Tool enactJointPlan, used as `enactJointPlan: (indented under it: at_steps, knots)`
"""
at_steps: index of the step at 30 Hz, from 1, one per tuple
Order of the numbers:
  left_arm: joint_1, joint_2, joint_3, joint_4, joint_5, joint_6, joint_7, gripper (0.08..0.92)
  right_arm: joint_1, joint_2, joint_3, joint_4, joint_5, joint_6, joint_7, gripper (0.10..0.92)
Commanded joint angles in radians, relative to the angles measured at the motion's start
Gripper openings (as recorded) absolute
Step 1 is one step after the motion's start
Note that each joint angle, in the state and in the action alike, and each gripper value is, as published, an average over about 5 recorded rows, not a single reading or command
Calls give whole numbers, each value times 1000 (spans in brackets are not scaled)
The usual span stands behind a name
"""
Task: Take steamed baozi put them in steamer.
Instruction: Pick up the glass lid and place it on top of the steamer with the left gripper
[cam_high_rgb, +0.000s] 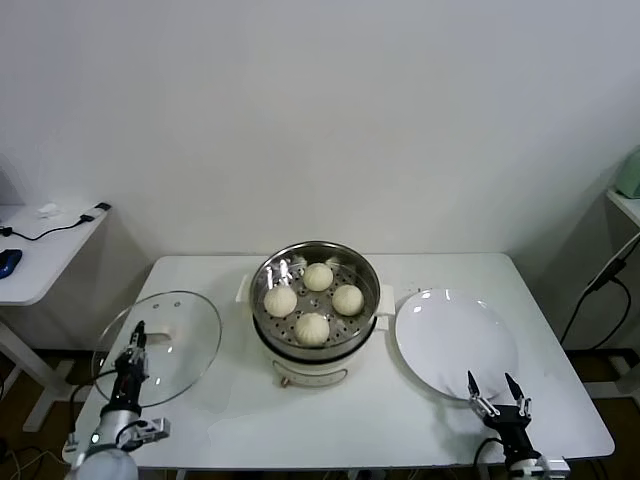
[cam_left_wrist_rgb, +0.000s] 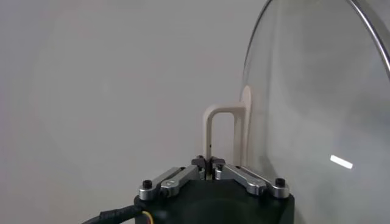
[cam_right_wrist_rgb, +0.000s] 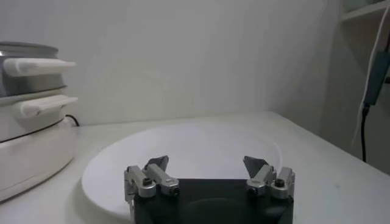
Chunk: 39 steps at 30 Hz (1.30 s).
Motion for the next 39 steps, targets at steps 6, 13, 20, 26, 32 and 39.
enactJointPlan:
  at_steps: [6,13,20,26,32,39]
  knots:
    - [-43,151,134,-508,-64,386,387,136,6,5,6,30,-53,-38,26,823]
    - [-116,85,374,-555,114,507,448,136,3,11,5,44,-83,-47,27,823]
    - [-196,-18,585,-525,275,588,550,136,2,23,3,45,-118,-45,24,823]
    - [-270,-140,699,-449,395,617,585,136,2,31,0,40,-123,-39,21,823]
    - [-323,-239,770,-353,455,625,599,136,-5,30,3,42,-120,-34,20,823]
    - [-363,-304,798,-232,477,627,579,136,-12,27,4,40,-116,-26,20,823]
